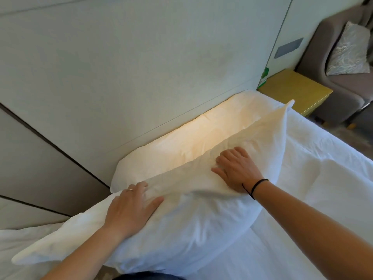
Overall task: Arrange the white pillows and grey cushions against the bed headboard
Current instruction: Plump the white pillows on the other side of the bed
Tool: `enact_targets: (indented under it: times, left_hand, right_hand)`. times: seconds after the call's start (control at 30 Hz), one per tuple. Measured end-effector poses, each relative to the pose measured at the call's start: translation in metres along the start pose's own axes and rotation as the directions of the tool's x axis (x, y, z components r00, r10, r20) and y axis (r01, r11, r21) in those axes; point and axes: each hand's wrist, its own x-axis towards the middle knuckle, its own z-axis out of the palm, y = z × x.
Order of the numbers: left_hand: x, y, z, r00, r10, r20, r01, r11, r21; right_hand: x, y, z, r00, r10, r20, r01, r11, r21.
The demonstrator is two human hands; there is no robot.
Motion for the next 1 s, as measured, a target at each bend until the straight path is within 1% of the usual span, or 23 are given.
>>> enact_targets:
  times: [0.07, 0.13, 0.23, 0.3, 0.5, 0.6, 0.7, 0.83, 0.9, 0.93, 1.0]
  left_hand:
    - [-0.007, 0.001, 0.000, 0.993, 0.062, -0.105, -0.053, 0.995, 0.084]
    - [-0.014, 0.000, 0.000, 0.987, 0.083, -0.137, -0.064, 0.989, 0.136]
    - [-0.022, -0.005, -0.001, 0.990, 0.087, -0.109, -0.061, 0.973, 0.223]
    - [-0.025, -0.009, -0.001, 0.992, 0.085, -0.092, -0.060, 0.967, 0.249]
    - [-0.029, -0.015, 0.002, 0.999, 0.020, -0.030, -0.012, 0.970, 0.242]
    - [-0.022, -0.015, 0.003, 0.998, 0.045, -0.039, -0.033, 0.962, 0.272]
    - [-0.011, -0.011, 0.000, 0.999, 0.040, -0.022, -0.033, 0.970, 0.243]
    - [0.003, -0.010, 0.000, 0.996, 0.067, -0.055, -0.049, 0.959, 0.278]
    - [0.006, -0.011, 0.000, 0.991, 0.104, -0.079, -0.078, 0.957, 0.279]
    - [0.006, -0.011, 0.000, 0.989, 0.124, -0.083, -0.095, 0.954, 0.286]
    - [0.008, -0.010, -0.003, 0.978, 0.160, -0.135, -0.112, 0.945, 0.308]
  right_hand:
    - [-0.005, 0.003, 0.006, 0.997, -0.004, 0.078, -0.001, 0.998, 0.059]
    - [-0.007, 0.009, 0.011, 0.991, 0.012, 0.133, -0.027, 0.993, 0.112]
    - [-0.008, 0.015, 0.017, 0.983, 0.003, 0.182, -0.030, 0.989, 0.147]
    - [-0.008, 0.019, 0.020, 0.976, -0.016, 0.215, -0.017, 0.989, 0.148]
    - [-0.002, 0.020, 0.025, 0.951, -0.052, 0.304, 0.009, 0.990, 0.141]
    - [0.004, 0.012, 0.027, 0.926, -0.043, 0.376, 0.008, 0.996, 0.093]
    - [0.013, 0.002, 0.031, 0.901, -0.014, 0.433, -0.007, 0.999, 0.047]
    - [0.021, -0.005, 0.034, 0.902, 0.001, 0.431, -0.003, 1.000, 0.004]
    - [0.020, -0.009, 0.035, 0.921, 0.034, 0.387, -0.022, 0.999, -0.034]
    - [0.017, -0.011, 0.037, 0.933, 0.055, 0.355, -0.039, 0.998, -0.053]
    - [0.012, -0.014, 0.040, 0.957, 0.109, 0.269, -0.094, 0.993, -0.067]
